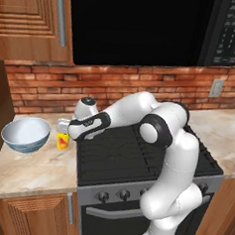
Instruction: Pick the cup and bowl from the counter and place them on the counter next to the sink.
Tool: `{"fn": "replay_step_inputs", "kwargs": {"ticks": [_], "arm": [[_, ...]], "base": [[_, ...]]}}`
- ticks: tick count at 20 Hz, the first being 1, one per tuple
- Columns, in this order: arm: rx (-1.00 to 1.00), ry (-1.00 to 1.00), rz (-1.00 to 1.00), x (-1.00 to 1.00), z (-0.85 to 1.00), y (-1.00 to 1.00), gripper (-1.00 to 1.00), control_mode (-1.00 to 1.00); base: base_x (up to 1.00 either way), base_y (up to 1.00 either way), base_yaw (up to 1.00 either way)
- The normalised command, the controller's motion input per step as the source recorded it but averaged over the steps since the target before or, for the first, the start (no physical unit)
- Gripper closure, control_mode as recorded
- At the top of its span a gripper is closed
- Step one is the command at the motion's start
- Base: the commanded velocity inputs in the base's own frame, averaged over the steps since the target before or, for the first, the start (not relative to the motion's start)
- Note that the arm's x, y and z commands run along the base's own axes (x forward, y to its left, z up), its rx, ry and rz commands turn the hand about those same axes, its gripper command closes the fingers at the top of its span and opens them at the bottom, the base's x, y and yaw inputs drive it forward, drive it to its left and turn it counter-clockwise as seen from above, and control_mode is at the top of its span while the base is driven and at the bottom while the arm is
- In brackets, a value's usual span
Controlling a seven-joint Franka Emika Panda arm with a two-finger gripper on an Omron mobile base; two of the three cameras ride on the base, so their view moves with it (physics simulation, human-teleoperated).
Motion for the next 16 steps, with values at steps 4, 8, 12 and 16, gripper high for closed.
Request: {"fn": "replay_step_inputs", "kwargs": {"ticks": [4, 8, 12, 16], "arm": [[0.00, 0.00, 0.00, 0.00, 0.00, 0.00, 1.00, -1.00], [0.00, 0.00, 0.00, 0.01, 0.00, 0.00, 1.00, -1.00], [0.00, 0.00, 0.00, 0.13, 0.30, -0.24, 1.00, -1.00], [0.00, 0.00, 0.00, 0.00, 0.68, -0.34, 1.00, -1.00]], "base": [[0.00, 0.00, 0.00], [0.00, 0.00, 0.00], [0.00, 0.00, 0.00], [0.00, 0.00, 0.00]]}}
